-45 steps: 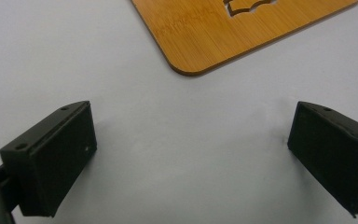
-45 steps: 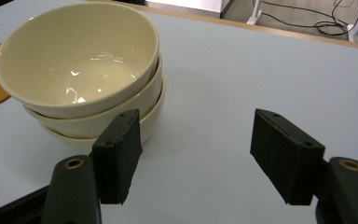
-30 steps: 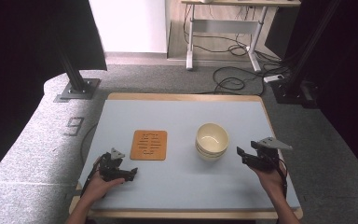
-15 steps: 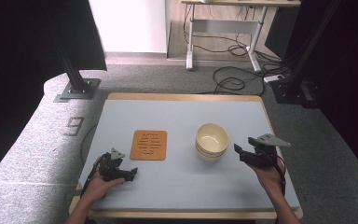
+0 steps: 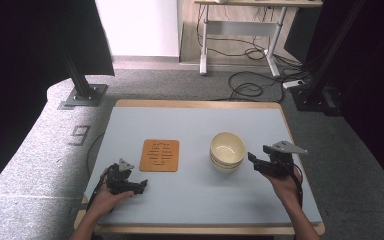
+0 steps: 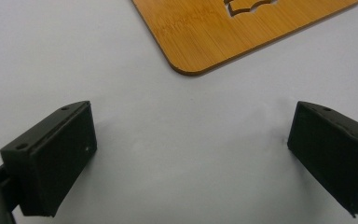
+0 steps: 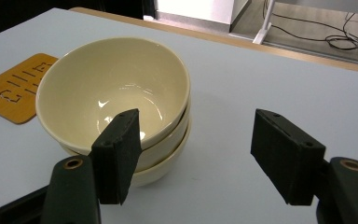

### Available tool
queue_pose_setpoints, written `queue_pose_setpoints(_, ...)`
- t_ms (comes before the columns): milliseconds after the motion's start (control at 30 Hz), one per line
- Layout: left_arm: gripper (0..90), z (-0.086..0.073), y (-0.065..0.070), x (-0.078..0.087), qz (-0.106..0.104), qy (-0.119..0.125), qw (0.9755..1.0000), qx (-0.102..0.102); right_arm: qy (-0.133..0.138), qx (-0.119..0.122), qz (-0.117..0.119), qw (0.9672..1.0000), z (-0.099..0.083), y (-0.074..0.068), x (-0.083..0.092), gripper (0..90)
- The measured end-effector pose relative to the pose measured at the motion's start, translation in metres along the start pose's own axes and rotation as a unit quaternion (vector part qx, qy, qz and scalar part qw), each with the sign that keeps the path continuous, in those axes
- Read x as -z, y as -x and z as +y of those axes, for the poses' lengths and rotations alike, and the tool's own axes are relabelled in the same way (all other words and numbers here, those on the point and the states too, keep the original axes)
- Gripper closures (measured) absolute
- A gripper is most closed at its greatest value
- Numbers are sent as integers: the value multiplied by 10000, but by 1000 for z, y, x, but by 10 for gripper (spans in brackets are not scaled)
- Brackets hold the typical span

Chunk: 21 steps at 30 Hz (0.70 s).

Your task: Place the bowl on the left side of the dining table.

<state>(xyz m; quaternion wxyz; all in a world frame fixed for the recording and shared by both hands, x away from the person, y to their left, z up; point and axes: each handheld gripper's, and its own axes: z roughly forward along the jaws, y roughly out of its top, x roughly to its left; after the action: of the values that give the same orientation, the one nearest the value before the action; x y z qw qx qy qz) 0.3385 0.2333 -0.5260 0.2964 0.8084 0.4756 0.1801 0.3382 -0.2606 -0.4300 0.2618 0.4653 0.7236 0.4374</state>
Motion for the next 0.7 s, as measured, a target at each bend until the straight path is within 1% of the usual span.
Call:
queue_pose_setpoints(233, 16, 0, 0, 0, 3, -1, 10000, 4, -32, 63, 40, 10000, 2, -4, -6, 327)
queue_pose_setpoints(700, 16, 0, 0, 0, 6, 2, 10000, 4, -122, 81, 106, 9998, 4, -10, -19, 327)
